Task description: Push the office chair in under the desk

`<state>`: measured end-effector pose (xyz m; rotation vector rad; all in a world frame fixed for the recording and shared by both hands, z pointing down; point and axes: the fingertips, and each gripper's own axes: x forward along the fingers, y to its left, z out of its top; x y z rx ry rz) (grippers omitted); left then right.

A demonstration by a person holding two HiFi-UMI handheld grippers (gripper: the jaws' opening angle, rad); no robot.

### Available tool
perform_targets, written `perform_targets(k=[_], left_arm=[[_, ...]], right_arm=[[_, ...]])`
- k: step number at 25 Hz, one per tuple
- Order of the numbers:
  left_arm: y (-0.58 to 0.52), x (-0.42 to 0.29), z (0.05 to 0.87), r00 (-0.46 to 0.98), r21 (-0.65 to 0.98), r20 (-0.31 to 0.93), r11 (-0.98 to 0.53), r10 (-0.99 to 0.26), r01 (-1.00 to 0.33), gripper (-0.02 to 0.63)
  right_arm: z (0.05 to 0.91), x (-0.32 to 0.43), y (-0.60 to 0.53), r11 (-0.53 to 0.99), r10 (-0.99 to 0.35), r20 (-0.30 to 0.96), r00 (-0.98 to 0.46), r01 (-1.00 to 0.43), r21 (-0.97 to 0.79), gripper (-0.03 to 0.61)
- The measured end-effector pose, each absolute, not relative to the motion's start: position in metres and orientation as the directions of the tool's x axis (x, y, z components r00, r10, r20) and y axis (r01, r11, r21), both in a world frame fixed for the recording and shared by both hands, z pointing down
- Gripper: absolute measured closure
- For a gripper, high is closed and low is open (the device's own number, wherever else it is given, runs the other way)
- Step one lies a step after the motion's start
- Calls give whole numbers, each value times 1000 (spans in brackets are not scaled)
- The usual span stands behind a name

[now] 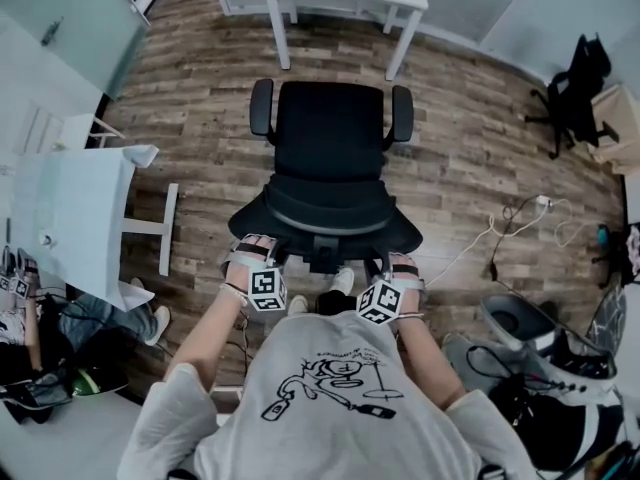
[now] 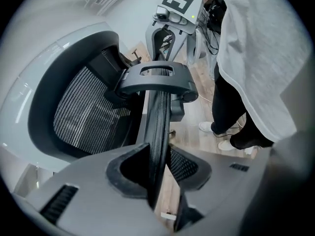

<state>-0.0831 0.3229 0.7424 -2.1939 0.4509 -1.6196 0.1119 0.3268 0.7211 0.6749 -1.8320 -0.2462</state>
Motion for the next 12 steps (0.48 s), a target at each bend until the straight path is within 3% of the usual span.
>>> perform_targets(k=[12], left_arm=[[280, -79, 750, 245, -475, 842, -876, -480, -86, 500]], right_arm=[[724, 116, 287, 840, -536, 805, -255, -259, 477, 430]])
